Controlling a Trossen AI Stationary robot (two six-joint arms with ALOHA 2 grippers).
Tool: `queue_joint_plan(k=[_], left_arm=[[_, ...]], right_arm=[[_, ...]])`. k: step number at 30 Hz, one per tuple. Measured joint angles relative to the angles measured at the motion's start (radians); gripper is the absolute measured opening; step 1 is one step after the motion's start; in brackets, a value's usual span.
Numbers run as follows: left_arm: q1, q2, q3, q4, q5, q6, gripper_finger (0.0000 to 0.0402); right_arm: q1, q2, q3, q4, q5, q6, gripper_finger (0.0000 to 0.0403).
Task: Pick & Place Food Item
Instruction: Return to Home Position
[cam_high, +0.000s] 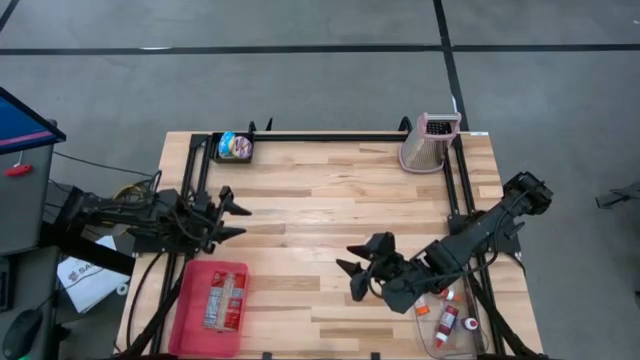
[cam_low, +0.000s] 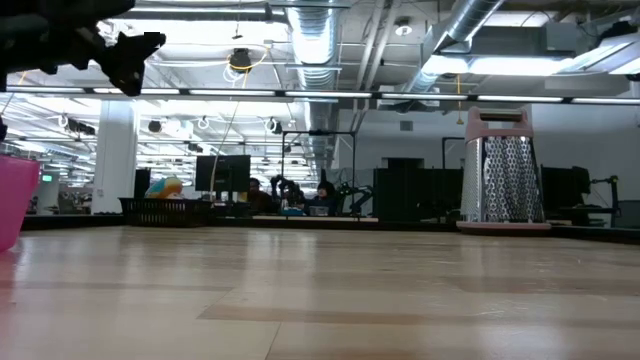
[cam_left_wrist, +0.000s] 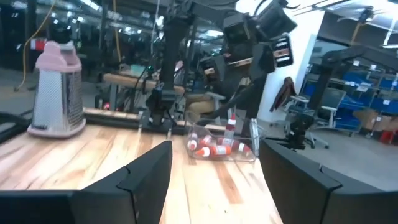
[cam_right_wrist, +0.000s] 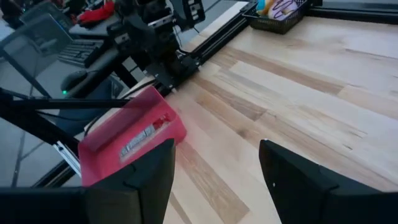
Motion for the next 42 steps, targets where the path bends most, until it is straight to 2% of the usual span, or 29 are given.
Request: queue_joint_plan(k=[7,14,17,20,25,29,34,38,42], left_arm=[[0.0,-0.079,-0.057,-0.005,0.027,0.034,0.0237],[0.0,-0.182,-0.075,-0.151,0.036,0.061,0.0239],[0.007,-0.182,-0.075,-0.177,0.031,0.082,0.024],[0.021,-0.182,-0.073,-0.222,-0.03,0.099,0.0239],[0.056,-0.145,-0.074,-0.202,-0.111,0.105,0.024],[0.06,-0.108,-0.075,-0.174,-0.117,0.104,0.0237],[0.06,-0.07,-0.075,-0.163,-0.117,0.103,0.0238],[0.059,-0.042,-0.075,-0.157,-0.117,0.103,0.0239],[0.059,-0.022,-0.075,-0.153,-0.117,0.102,0.0237]], right_arm=[[-0.002,0.0,0.0,0.029,0.001,0.008,0.0224],[-0.001,0.0,0.0,0.036,0.004,0.033,0.0224],[-0.002,0.0,0.0,0.064,0.013,0.003,0.0224],[-0.004,0.0,0.0,0.081,0.022,-0.035,0.0224],[-0.044,0.0,0.0,0.083,-0.008,-0.092,0.0224],[-0.134,0.0,0.0,0.111,-0.133,-0.199,0.0224],[-0.29,0.054,-0.003,0.274,-0.33,-0.512,0.0224],[-0.432,0.129,0.001,0.555,-0.604,-0.768,0.0224],[-0.545,0.154,0.001,0.687,-0.933,-0.82,0.0222]])
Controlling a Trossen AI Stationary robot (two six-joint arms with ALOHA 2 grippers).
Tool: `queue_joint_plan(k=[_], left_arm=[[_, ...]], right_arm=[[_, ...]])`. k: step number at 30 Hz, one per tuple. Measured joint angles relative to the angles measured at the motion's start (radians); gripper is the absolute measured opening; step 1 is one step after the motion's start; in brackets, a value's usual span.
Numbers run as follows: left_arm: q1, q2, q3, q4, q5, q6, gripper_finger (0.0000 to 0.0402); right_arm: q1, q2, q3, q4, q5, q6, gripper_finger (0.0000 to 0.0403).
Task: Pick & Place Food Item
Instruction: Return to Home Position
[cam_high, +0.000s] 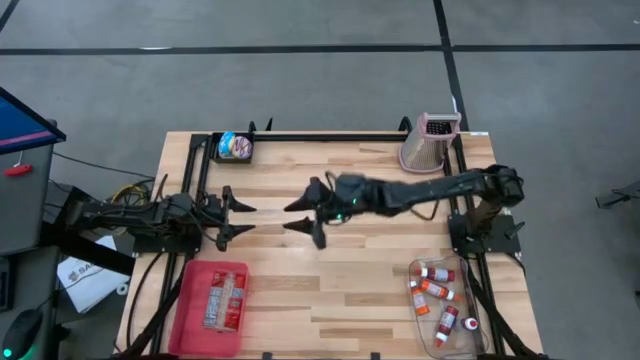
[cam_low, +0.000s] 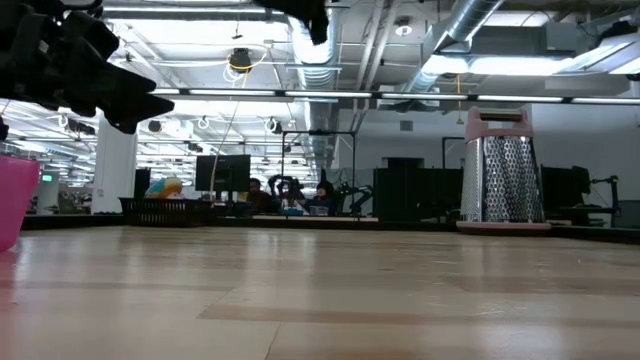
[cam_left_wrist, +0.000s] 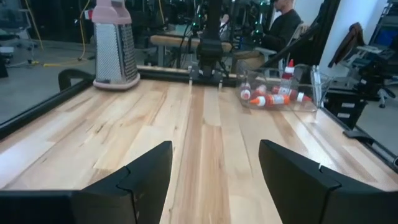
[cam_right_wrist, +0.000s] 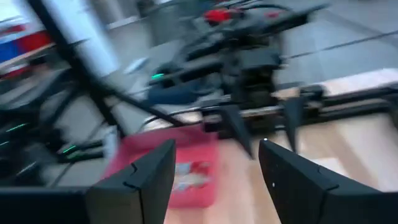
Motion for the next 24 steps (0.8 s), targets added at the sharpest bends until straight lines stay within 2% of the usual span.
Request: queue_joint_plan(k=[2,4,9,12,18,24], left_arm=[[0.0,0.009,0.0,-0.001,0.0,0.0,0.0236],[0.0,0.014,0.0,-0.003,0.0,0.0,0.0236],[0.0,0.031,0.0,0.001,0.0,0.0,0.0236],[0.0,0.036,0.0,-0.001,0.0,0.0,0.0236],[0.0,0.038,0.0,0.0,0.0,0.0,0.0236],[0.0,0.042,0.0,0.002,0.0,0.0,0.0236]], right_arm=[[-0.032,-0.029,-0.001,-0.021,-0.137,-0.019,0.022],[-0.041,-0.078,0.0,-0.073,-0.219,-0.071,0.0217],[-0.034,-0.216,-0.051,-0.164,-0.251,-0.234,0.0206],[-0.039,-0.348,-0.186,-0.133,-0.226,-0.262,0.0202],[-0.043,-0.603,-0.583,0.098,-0.152,-0.259,0.0201],[-0.07,-0.81,-0.917,0.283,-0.135,-0.158,0.0195]])
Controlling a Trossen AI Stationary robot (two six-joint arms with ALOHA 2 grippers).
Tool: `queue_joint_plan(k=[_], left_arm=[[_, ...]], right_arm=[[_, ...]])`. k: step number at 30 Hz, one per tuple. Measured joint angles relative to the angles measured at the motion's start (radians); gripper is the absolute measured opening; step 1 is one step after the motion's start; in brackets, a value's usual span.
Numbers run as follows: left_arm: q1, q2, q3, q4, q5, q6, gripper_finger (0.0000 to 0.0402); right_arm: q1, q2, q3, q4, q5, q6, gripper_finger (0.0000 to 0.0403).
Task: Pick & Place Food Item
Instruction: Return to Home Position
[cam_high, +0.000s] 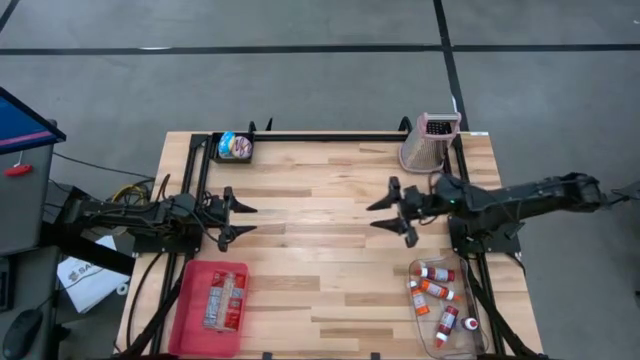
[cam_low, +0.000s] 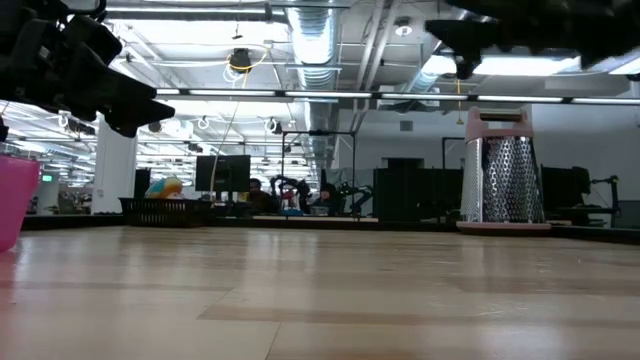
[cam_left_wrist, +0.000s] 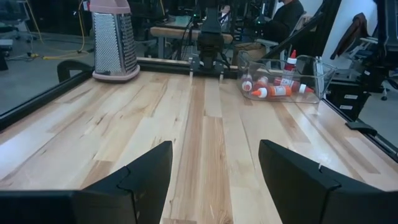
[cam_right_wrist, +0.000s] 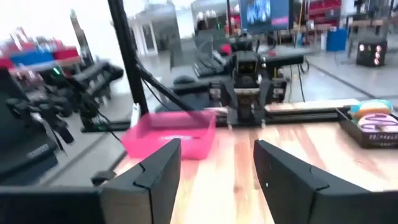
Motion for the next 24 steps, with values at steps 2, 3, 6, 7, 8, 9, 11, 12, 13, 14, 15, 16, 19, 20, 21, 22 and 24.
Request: queue_joint_plan(k=[2,3,6,7,8,9,11,12,13,14,15,16,19,20,21,22,24], left_arm=[[0.0,0.002,0.0,0.001,0.0,0.0,0.0236],[0.0,0.002,0.0,0.0,0.0,0.0,0.0236],[0.0,0.002,0.0,0.001,0.0,0.0,0.0236],[0.0,0.002,0.0,0.001,0.0,0.0,0.0236],[0.0,0.002,0.0,0.001,0.0,0.0,0.0236],[0.0,0.002,0.0,0.001,0.0,0.0,0.0236],[0.0,0.002,0.0,0.001,0.0,0.0,0.0236],[0.0,0.002,0.0,0.001,0.0,0.0,0.0236],[0.0,0.002,0.0,0.001,0.0,0.0,0.0236],[0.0,0.002,0.0,0.001,0.0,0.0,0.0236],[0.0,0.002,0.0,0.001,0.0,0.0,0.0236],[0.0,0.002,0.0,0.001,0.0,0.0,0.0236],[0.0,0.002,0.0,0.0,0.0,0.0,0.0236],[0.0,0.002,0.0,0.0,0.0,0.0,0.0236],[0.0,0.002,0.0,0.0,0.0,0.0,0.0236],[0.0,0.002,0.0,0.0,0.0,0.0,0.0236],[0.0,0.002,0.0,0.0,0.0,0.0,0.0236]], right_arm=[[-0.005,-0.06,-0.089,0.074,0.0,0.039,0.0192],[-0.007,-0.087,-0.131,0.106,-0.001,0.058,0.0191],[-0.008,-0.162,-0.239,0.142,0.001,0.098,0.0185],[-0.008,-0.186,-0.267,0.151,0.008,0.105,0.0183],[-0.008,-0.211,-0.293,0.154,0.015,0.11,0.0181],[-0.008,-0.232,-0.314,0.157,0.017,0.113,0.0179],[-0.008,-0.275,-0.353,0.167,0.019,0.115,0.0175],[-0.008,-0.291,-0.366,0.173,0.023,0.114,0.0173],[-0.007,-0.31,-0.381,0.184,0.03,0.111,0.0172],[-0.007,-0.328,-0.397,0.192,0.041,0.107,0.0171],[-0.007,-0.346,-0.411,0.198,0.048,0.101,0.0171],[-0.007,-0.361,-0.424,0.193,0.056,0.094,0.017],[-0.006,-0.398,-0.425,0.129,0.07,0.078,0.017],[-0.005,-0.413,-0.425,0.114,0.07,0.069,0.017],[-0.005,-0.428,-0.425,0.098,0.07,0.057,0.017],[-0.006,-0.441,-0.425,0.082,0.072,0.044,0.017],[-0.005,-0.473,-0.425,0.04,0.084,0.012,0.017]])
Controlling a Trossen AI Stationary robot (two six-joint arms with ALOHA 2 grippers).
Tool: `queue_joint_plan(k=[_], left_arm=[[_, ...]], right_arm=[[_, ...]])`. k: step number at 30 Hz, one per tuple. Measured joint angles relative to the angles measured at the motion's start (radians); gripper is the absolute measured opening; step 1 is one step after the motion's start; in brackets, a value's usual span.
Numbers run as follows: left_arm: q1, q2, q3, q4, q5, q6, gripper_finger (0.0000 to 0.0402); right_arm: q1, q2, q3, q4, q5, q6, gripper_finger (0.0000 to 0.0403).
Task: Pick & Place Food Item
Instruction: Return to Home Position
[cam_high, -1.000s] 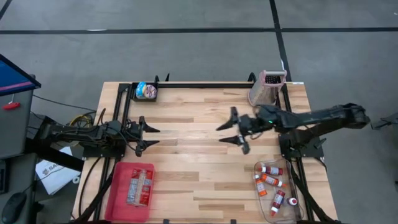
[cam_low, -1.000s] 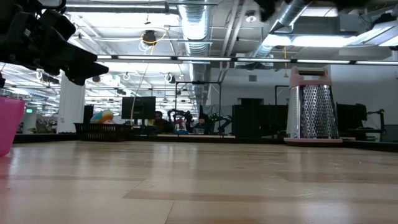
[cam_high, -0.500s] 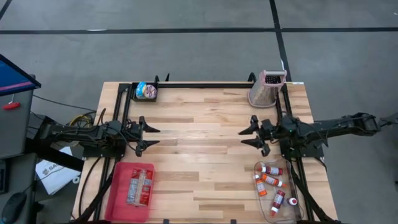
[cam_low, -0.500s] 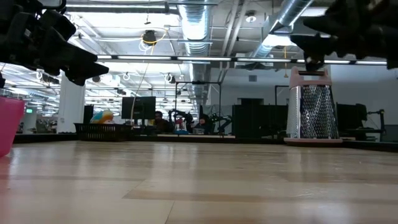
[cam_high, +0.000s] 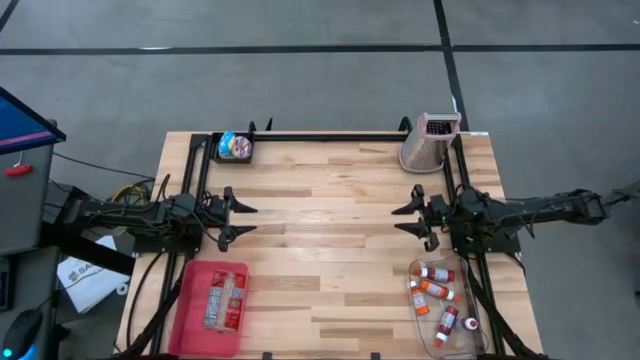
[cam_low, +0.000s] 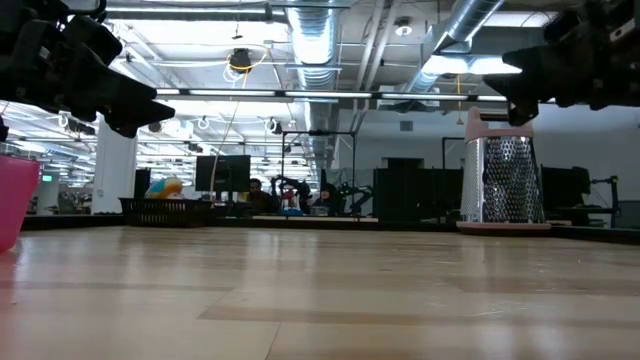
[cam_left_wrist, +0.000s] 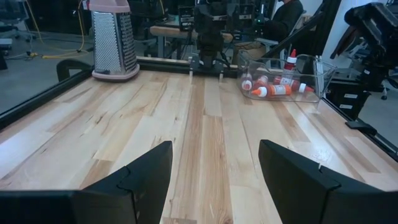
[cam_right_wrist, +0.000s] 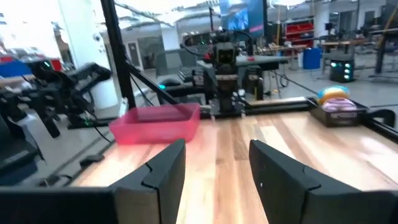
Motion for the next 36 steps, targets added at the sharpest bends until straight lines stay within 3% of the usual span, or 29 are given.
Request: queue_joint_plan(k=[16,36], left_arm=[[0.0,0.0,0.0,0.0,0.0,0.0,0.0236],[0.0,0.002,0.0,0.004,0.0,0.0,0.0236]], right_arm=[[-0.002,-0.45,-0.001,-0.513,0.092,-0.038,0.017],[0.02,-0.45,-0.001,-0.515,0.091,0.051,0.017]])
